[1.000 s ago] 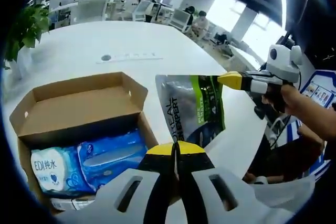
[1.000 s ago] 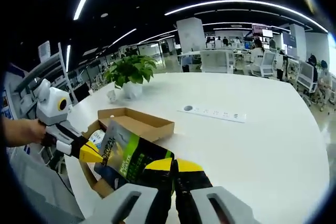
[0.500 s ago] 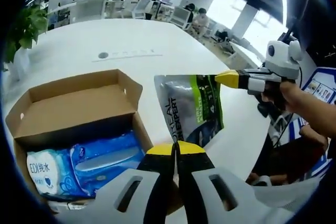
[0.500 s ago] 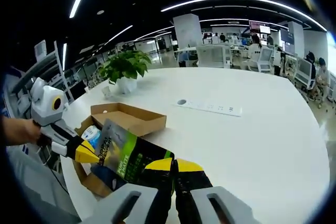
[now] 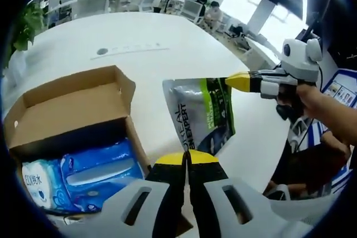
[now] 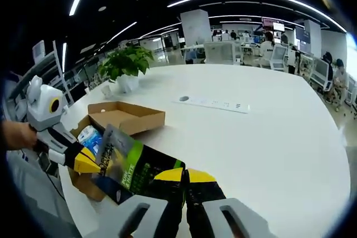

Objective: Operate the shoe box by opening the lid, removing the specified soft item, and placing it in the target area until the item is outside and the box remains undamaged.

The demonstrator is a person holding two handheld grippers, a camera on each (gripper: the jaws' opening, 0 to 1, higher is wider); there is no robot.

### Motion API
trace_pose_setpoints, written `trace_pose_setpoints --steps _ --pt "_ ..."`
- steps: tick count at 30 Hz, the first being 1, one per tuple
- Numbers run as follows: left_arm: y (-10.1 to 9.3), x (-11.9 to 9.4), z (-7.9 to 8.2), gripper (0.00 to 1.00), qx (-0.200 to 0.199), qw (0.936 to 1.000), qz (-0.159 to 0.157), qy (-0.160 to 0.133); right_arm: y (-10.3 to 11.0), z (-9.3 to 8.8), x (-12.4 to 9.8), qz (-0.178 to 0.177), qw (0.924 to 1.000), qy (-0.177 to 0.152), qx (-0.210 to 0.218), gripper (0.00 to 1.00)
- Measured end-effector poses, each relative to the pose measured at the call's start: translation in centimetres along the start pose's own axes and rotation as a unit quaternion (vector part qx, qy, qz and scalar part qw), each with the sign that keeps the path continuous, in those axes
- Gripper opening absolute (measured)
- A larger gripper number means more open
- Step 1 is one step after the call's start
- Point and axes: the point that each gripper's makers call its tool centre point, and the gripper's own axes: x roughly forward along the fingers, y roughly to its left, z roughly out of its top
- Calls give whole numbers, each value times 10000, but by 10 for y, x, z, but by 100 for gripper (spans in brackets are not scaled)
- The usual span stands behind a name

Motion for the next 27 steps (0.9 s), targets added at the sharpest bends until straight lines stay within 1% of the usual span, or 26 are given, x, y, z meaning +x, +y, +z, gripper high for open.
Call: trace_pose_setpoints --steps 6,9,16,23,27 --pt "0 10 -3 0 206 9996 126 150 -7 -9 5 -12 10000 53 23 0" --pt "1 15 -5 0 482 9982 245 262 -10 -15 9 -18 9999 102 11 0" --pt "0 28 -13 0 903 9941 370 481 -16 -25 17 -29 9997 238 -86 0" --pt "1 39 -15 0 1088 9914 423 587 -26 -35 23 -54 9995 284 -106 0" --pt "2 43 -15 0 1073 9916 408 592 -30 -38 26 -68 9995 298 -98 0"
